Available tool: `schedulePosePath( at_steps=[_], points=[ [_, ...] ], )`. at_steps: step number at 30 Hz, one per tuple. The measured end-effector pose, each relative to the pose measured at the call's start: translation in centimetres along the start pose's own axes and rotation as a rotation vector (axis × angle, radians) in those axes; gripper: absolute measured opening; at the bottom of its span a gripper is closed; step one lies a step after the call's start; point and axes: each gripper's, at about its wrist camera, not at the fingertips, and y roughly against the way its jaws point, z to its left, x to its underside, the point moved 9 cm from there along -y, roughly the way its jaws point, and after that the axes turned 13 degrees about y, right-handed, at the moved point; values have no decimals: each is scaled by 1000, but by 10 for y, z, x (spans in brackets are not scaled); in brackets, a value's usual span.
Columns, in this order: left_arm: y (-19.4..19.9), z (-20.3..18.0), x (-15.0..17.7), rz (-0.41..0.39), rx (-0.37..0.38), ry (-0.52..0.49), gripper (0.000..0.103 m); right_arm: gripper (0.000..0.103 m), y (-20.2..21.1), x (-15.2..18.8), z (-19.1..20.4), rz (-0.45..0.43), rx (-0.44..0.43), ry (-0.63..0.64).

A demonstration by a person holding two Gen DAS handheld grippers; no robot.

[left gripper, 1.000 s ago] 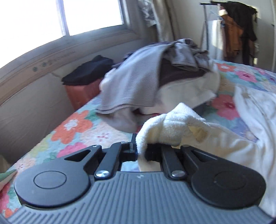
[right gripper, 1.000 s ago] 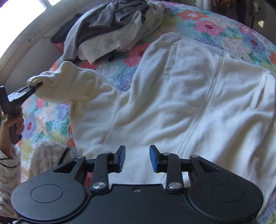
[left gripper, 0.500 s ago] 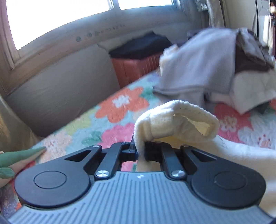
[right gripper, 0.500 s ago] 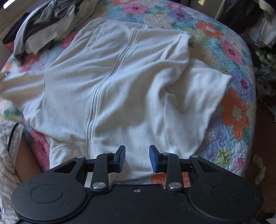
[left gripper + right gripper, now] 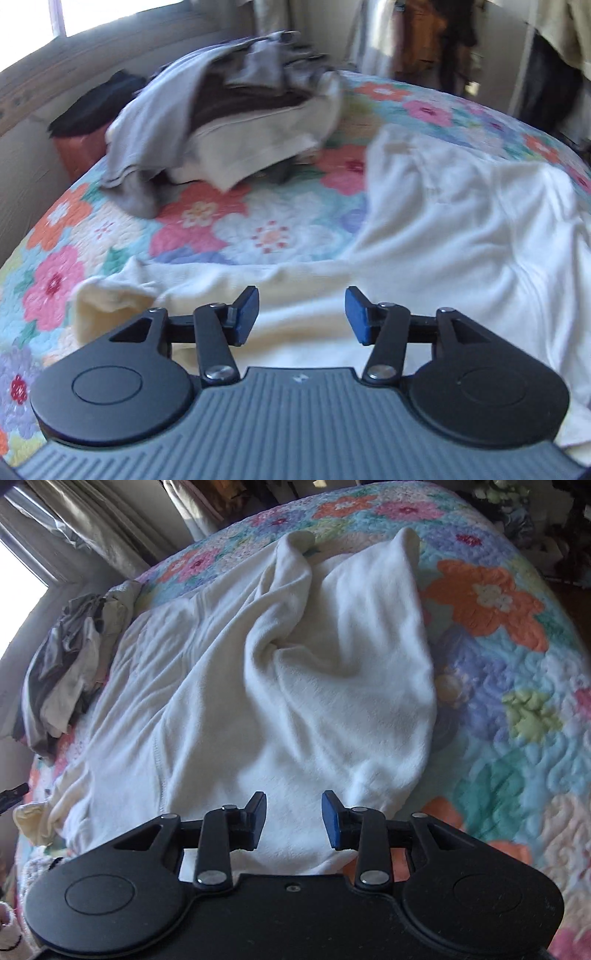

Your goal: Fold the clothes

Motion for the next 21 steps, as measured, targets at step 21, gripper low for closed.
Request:
schedulePosePath(
  at_steps=[21],
  points=[
    [1, -198, 232, 33, 108, -877, 91, 55, -64, 82, 103, -51, 190, 712]
  ],
)
